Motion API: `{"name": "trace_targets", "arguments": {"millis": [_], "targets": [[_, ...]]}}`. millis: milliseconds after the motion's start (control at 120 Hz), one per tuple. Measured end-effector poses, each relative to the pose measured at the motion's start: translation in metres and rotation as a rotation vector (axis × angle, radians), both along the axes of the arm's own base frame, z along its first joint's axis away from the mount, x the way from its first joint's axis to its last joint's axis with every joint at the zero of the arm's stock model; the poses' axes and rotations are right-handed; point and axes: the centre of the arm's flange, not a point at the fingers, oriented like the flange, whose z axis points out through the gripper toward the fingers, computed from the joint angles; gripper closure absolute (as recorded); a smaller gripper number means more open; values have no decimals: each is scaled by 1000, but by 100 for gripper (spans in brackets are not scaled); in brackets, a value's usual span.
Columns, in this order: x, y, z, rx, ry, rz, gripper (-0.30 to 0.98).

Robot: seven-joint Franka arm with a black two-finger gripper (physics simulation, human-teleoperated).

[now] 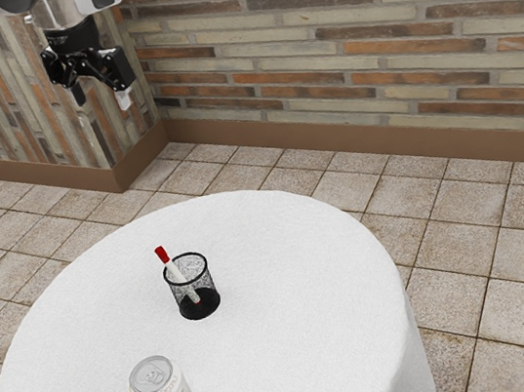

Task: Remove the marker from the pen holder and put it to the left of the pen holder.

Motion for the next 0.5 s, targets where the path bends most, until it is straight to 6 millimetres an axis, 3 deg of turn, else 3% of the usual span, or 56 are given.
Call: {"name": "trace_targets", "arguments": {"millis": [408,500], "targets": [[1,1,3,-16,-12,13,0],[16,1,-18,-9,-9,93,0]]}}
